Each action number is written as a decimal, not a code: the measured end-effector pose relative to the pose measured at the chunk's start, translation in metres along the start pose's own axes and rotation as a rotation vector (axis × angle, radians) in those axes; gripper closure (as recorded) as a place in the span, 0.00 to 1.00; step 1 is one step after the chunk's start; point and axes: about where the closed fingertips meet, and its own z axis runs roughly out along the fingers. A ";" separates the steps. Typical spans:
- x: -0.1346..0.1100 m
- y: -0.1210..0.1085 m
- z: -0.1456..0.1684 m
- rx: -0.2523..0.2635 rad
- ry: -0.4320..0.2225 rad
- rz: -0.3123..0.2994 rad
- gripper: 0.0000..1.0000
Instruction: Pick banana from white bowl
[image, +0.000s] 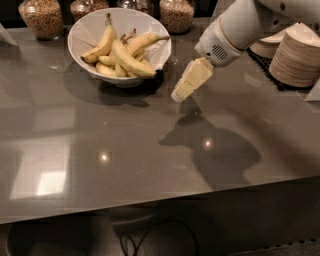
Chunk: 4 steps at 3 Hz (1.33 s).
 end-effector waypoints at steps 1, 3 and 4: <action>-0.047 0.021 0.048 -0.112 -0.030 -0.039 0.00; -0.068 0.018 0.057 -0.078 -0.065 -0.036 0.00; -0.102 0.006 0.074 -0.054 -0.124 -0.031 0.00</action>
Offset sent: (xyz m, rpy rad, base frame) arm 0.0065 0.0514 -0.0102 0.0342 0.0437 0.0747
